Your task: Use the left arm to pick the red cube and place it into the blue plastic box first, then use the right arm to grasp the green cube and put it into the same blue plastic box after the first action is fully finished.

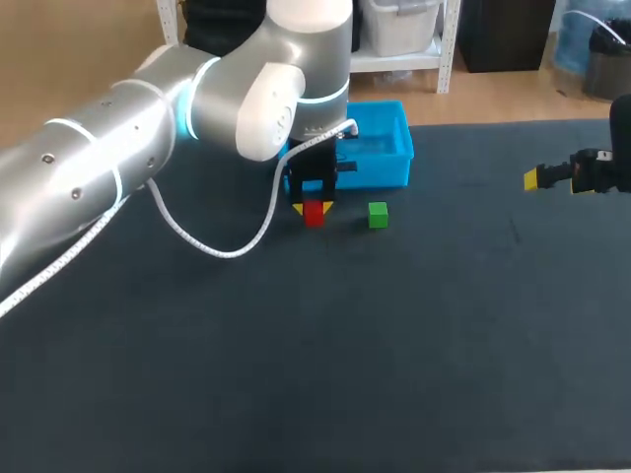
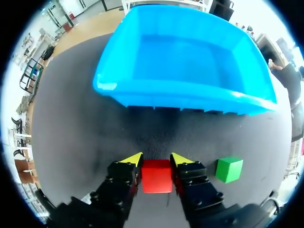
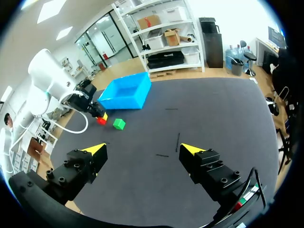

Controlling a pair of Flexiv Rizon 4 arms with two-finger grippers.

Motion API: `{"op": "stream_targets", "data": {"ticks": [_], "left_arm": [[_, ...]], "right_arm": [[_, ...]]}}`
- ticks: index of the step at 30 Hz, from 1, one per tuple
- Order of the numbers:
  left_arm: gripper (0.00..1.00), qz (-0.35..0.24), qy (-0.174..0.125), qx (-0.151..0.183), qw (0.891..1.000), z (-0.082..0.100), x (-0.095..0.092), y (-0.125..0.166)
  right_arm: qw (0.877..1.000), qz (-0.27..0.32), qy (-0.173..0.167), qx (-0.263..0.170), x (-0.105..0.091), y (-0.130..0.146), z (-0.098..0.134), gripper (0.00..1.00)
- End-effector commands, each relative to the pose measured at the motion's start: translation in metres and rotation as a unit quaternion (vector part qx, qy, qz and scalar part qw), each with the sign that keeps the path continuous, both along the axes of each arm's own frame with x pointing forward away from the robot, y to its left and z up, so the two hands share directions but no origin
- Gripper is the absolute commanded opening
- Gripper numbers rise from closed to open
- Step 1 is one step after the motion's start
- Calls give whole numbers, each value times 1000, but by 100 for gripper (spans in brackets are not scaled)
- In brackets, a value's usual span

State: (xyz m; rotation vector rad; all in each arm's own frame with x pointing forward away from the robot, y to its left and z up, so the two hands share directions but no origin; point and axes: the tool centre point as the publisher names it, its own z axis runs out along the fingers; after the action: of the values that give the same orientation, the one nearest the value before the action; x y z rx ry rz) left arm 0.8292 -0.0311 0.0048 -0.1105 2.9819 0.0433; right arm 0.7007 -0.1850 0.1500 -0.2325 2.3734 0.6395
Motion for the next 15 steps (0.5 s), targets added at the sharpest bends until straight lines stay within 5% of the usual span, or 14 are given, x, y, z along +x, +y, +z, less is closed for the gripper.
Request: {"op": "stream_targets", "data": {"ticks": [1,15], "left_arm": [[0,-6,-9,-6,1000,14,-8,4],[0,-28,-73,-51,996,88,-12,16]], "right_arm": [[1000,0,0,-1,0,0,0,100],[1000,0,0,-1,0,0,0,100]]}}
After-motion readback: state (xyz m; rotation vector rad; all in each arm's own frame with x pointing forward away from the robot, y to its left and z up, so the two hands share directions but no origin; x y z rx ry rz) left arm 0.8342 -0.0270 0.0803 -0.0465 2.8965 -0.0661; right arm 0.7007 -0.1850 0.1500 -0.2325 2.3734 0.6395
